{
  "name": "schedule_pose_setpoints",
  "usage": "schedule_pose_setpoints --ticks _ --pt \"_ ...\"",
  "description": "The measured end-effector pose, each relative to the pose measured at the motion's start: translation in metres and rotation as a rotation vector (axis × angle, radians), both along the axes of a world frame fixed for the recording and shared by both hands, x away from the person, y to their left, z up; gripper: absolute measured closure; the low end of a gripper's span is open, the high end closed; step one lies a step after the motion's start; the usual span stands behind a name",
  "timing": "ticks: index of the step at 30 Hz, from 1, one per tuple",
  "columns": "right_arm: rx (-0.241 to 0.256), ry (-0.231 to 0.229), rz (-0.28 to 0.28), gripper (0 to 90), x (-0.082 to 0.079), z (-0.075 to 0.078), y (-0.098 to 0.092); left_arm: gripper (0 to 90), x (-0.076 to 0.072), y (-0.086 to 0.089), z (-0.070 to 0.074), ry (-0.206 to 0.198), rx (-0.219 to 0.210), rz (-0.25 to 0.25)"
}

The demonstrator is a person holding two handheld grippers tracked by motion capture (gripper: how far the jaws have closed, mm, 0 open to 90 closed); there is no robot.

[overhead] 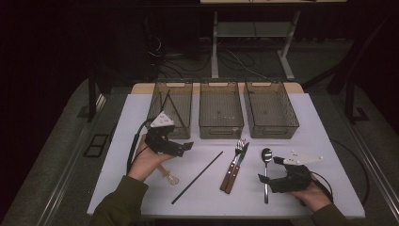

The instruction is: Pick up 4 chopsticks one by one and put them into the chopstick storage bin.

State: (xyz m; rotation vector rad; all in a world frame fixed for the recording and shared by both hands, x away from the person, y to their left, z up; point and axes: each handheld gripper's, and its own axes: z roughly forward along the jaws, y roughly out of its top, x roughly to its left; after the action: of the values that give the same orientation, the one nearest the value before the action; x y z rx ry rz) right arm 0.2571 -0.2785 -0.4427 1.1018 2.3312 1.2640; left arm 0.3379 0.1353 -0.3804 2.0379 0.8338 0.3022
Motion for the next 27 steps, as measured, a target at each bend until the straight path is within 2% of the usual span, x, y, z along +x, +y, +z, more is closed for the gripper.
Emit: schedule_pose_setpoints --ticks 10,13,19,22,23,27 --pt "-0.005 -0.002 -0.002 8.8 0.0 0.0 0.0 2.6 -0.031 -0.011 -0.022 0.022 0.023 -0.065" --pt "-0.006 -0.003 0.0 8.9 0.0 0.0 0.0 4.8 -0.041 -0.015 -0.027 0.03 0.045 -0.082" --pt "-0.009 0.0 -0.003 8.9 0.0 0.0 0.0 20.8 -0.059 -0.02 -0.034 0.056 0.057 -0.107" --pt "-0.012 -0.001 -0.004 8.9 0.0 -0.001 0.0 35.0 -0.062 -0.021 -0.036 0.077 0.048 -0.113" --pt "-0.014 -0.003 -0.002 8.9 0.0 -0.001 0.0 41.6 -0.062 -0.022 -0.037 0.083 0.055 -0.119" --pt "-0.017 -0.004 -0.003 8.9 0.0 -0.001 0.0 57.7 -0.061 -0.025 -0.04 0.101 0.069 -0.125"
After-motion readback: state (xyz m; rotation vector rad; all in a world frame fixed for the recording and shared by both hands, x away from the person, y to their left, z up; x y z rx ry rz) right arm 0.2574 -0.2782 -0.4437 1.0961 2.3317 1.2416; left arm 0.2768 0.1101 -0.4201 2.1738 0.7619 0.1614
